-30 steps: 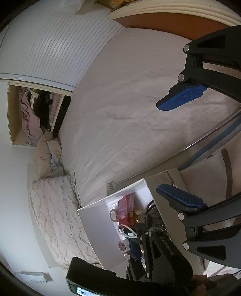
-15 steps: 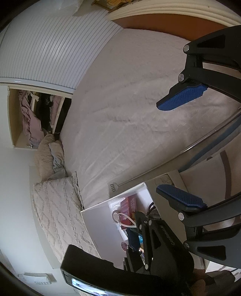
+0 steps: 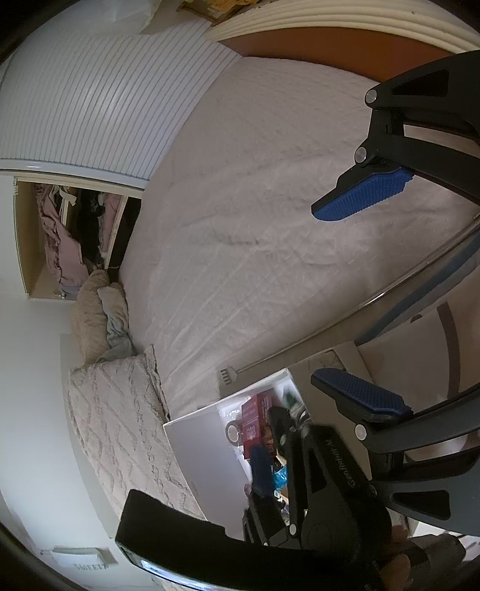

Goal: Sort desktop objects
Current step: 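Lower the green clip into the box and open the left tool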

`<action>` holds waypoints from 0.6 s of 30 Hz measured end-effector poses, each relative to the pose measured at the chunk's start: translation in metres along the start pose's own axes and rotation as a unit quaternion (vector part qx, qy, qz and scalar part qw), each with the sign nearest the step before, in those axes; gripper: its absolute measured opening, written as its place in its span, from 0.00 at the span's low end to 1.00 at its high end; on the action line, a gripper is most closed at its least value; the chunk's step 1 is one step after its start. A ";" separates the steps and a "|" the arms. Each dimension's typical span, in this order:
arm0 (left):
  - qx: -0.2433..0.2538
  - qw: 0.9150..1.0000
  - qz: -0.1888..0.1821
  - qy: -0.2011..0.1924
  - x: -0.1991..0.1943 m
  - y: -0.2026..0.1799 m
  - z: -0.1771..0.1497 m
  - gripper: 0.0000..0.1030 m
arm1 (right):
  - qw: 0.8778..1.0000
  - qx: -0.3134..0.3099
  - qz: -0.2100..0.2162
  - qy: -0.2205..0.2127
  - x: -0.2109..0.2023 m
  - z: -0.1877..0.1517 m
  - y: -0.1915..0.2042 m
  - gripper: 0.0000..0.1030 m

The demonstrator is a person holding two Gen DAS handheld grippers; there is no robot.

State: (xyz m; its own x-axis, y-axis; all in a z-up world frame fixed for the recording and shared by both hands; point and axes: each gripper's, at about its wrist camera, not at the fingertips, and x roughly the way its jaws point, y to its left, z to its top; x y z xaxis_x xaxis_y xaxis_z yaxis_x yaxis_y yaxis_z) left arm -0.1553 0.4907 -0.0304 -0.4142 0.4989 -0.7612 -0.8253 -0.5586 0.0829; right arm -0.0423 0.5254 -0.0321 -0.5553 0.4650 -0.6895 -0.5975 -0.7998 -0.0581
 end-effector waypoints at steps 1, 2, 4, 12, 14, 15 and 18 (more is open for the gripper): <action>0.001 1.000 0.000 -0.001 0.000 0.000 0.000 0.61 | 1.000 0.001 0.000 0.000 0.000 0.000 -0.001 0.80; 0.002 1.000 0.002 -0.001 0.000 0.000 -0.001 0.61 | 1.000 0.002 0.000 0.000 0.000 0.001 -0.001 0.80; 0.003 1.000 0.005 -0.001 0.000 0.000 -0.002 0.61 | 1.000 0.002 0.001 -0.001 0.000 0.001 -0.001 0.80; -0.009 1.000 0.004 -0.007 -0.004 0.004 -0.008 0.61 | 1.000 0.002 0.001 -0.005 -0.002 0.000 -0.002 0.80; -0.010 1.000 0.003 -0.007 -0.005 0.005 -0.010 0.61 | 1.000 0.003 -0.001 -0.006 -0.002 0.000 -0.003 0.80; -0.009 1.000 0.002 -0.007 -0.006 0.006 -0.010 0.61 | 1.000 0.003 -0.002 -0.006 -0.002 0.000 -0.003 0.80; -0.013 1.000 0.006 -0.011 -0.009 0.008 -0.012 0.68 | 1.000 0.000 -0.003 -0.007 -0.003 0.000 -0.001 0.80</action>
State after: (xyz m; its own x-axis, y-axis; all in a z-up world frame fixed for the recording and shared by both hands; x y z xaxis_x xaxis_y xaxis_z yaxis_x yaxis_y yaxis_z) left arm -0.1535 0.4737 -0.0304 -0.4329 0.5059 -0.7461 -0.8100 -0.5816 0.0757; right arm -0.0401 0.5246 -0.0305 -0.5594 0.4758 -0.6788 -0.6007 -0.7969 -0.0635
